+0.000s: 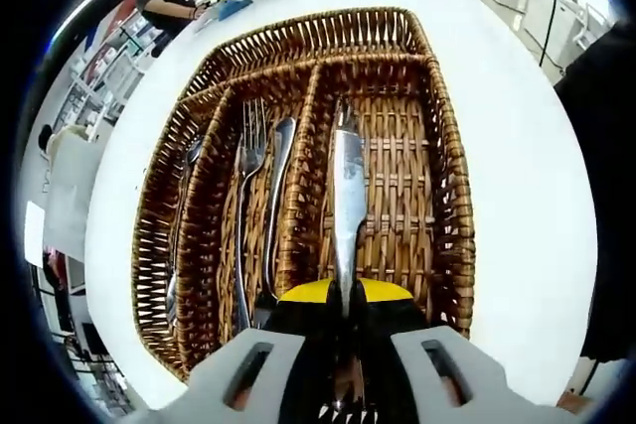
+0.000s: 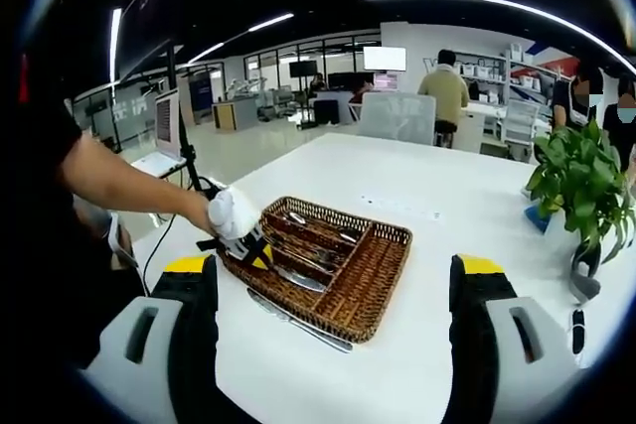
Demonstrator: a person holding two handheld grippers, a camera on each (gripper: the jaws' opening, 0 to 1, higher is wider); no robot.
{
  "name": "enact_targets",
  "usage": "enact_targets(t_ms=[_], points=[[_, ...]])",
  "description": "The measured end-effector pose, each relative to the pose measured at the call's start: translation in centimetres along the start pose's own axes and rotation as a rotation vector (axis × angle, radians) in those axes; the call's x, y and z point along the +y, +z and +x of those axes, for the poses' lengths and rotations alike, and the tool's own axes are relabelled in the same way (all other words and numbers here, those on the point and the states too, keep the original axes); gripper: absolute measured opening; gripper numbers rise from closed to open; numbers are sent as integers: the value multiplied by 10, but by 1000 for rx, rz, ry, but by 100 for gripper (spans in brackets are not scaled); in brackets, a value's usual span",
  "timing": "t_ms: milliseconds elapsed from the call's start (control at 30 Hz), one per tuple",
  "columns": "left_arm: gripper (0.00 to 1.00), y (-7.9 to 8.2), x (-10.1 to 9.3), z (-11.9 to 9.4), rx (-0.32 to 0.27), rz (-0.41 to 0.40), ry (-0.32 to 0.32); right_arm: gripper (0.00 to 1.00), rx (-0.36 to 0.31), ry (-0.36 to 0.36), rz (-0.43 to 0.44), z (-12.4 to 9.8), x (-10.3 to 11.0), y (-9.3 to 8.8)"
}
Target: Arrange the knives, forks, and spoons in their matching storage slots by inserting each utensil handle-first until every utensil is classified and aligned in the correct compartment
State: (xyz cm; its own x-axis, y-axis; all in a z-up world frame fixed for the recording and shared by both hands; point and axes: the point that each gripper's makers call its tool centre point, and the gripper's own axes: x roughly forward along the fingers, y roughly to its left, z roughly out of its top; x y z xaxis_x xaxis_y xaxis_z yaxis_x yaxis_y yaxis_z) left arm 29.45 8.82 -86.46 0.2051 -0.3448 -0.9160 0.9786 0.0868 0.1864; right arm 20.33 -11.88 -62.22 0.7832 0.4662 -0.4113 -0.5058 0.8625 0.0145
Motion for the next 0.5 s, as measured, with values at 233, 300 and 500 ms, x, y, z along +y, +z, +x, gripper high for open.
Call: enact_targets(t_ms=[233, 300, 500], points=[[12, 0, -1, -5, -21, -2, 11, 100, -4, 8, -4, 0, 2, 2], [15, 1, -4, -9, -27, 5, -1, 100, -3, 10, -7, 0, 2, 2], [19, 9, 1, -24, -86, -68, 7, 100, -3, 15, -8, 0, 4, 2]])
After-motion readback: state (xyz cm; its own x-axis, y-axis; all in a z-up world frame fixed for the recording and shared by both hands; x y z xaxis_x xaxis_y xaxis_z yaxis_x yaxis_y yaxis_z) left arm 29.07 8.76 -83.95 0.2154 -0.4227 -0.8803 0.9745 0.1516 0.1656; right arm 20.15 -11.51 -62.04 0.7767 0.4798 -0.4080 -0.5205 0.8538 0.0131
